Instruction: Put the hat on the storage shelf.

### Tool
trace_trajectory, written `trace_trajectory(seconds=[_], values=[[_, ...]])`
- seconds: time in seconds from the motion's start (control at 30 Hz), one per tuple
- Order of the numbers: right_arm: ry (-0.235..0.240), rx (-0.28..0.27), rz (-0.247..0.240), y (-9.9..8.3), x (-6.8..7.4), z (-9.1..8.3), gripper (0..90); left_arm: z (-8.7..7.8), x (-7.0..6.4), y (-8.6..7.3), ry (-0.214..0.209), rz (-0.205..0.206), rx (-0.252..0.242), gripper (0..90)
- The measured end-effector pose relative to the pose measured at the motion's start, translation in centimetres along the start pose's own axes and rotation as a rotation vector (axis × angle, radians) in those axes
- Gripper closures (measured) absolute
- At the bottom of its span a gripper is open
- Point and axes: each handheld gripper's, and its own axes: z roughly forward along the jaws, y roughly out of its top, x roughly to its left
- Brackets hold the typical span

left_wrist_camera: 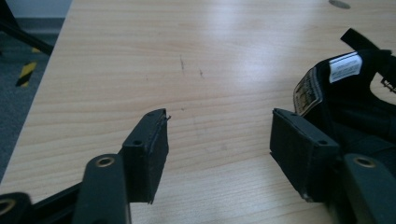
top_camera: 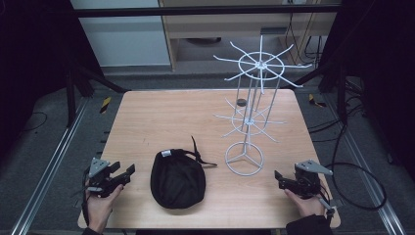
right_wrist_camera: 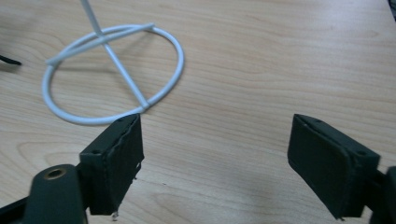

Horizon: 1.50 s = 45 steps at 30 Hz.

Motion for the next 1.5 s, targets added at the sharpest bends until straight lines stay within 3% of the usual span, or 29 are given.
trace_trajectory(seconds=[0.03,0.17,0.33,0.43,0.5,0.6,0.67,0.73,1.07,1.23,1.5], values=[[0.005,-0.011,-0.009,0.0,0.4,-0.4,22.2,-0.3,-0.4,0.0,0.001,0.013,-0.013,42.2],[0.039,-0.028,-0.012,0.0,1.3,-1.0,23.1,-0.7,-1.1,0.0,-0.023,0.016,-0.009,46.9],[0.086,-0.061,0.001,0.5,2.5,-1.5,24.9,-0.9,-1.8,0.0,-0.053,0.033,0.006,47.8],[0.115,-0.063,-0.017,0.9,3.6,-1.5,26.9,-0.8,-2.1,0.1,-0.064,0.037,0.014,47.2],[0.141,-0.067,-0.027,1.1,4.3,-1.5,28.7,-0.7,-2.2,0.1,-0.068,0.037,0.024,46.6],[0.222,-0.073,-0.030,1.3,5.8,-1.5,33.2,-0.6,-2.6,0.1,-0.084,0.047,0.027,47.0],[0.233,-0.071,-0.034,1.3,6.1,-1.5,34.5,-0.6,-2.7,0.2,-0.086,0.053,0.028,47.6],[0.273,-0.066,-0.060,1.4,7.3,-1.4,36.9,-0.5,-3.0,0.2,-0.095,0.060,0.032,47.8],[0.359,-0.050,-0.104,2.2,11.0,-0.5,38.8,0.1,-4.3,0.1,-0.119,0.086,0.056,48.8],[0.383,-0.041,-0.136,2.4,12.5,0.0,41.2,0.5,-4.7,0.1,-0.119,0.100,0.066,49.8],[0.467,-0.016,-0.173,2.9,15.9,0.9,48.5,1.1,-5.4,0.0,-0.116,0.132,0.082,53.8]])
